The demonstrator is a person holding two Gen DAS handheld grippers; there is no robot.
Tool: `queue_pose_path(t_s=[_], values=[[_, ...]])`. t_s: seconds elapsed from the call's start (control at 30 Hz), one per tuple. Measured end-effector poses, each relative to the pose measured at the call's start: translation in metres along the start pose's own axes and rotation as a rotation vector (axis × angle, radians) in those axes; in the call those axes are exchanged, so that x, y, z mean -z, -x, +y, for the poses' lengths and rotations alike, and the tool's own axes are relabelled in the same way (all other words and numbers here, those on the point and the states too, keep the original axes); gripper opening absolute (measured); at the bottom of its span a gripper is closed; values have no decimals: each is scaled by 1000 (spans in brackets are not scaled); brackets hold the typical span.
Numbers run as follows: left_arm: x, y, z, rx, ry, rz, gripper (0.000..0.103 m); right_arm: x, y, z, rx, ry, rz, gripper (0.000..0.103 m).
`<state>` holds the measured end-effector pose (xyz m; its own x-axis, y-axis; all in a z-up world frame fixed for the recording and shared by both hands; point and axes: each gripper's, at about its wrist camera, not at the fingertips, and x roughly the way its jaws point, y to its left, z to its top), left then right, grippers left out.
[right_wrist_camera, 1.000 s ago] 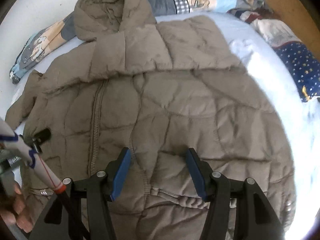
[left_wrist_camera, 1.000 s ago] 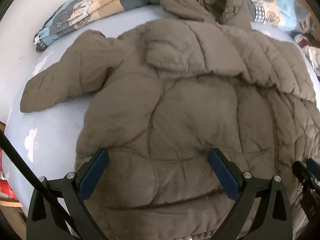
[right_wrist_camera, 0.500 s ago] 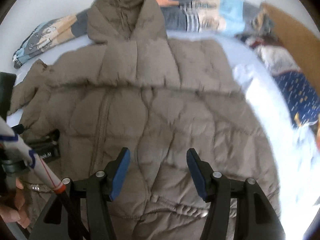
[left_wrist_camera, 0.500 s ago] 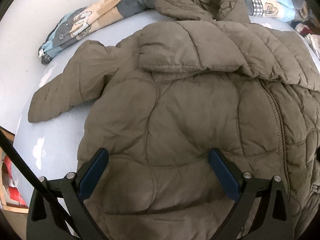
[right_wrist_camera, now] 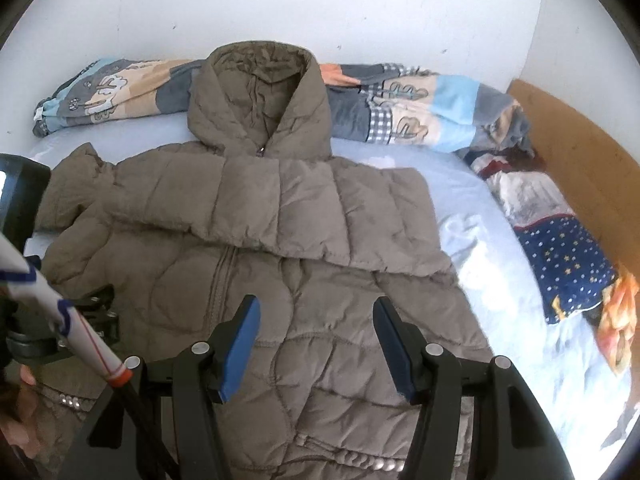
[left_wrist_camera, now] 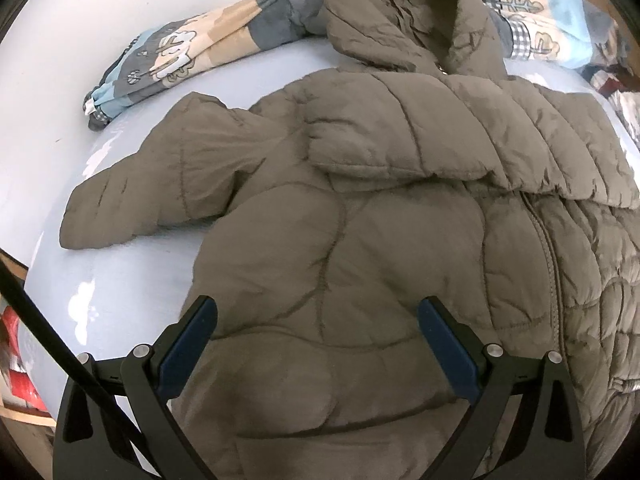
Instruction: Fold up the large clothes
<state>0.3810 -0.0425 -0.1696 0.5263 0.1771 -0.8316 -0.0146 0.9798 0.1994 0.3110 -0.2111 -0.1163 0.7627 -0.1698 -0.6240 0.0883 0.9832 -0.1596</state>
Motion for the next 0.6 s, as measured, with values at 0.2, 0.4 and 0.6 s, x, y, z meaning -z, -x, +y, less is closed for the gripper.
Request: queue_pose_path(t_s=[0.2, 0.4, 0.6], values=[[-2, 3, 8, 2, 24, -9, 100, -1, 5, -2, 16, 2, -22, 63], [-3, 0, 11, -1, 34, 0, 100, -2, 5, -4, 23, -5, -24, 63], [-1, -11, 15, -5, 33, 33, 100, -6, 3, -2, 20, -8, -22, 63]])
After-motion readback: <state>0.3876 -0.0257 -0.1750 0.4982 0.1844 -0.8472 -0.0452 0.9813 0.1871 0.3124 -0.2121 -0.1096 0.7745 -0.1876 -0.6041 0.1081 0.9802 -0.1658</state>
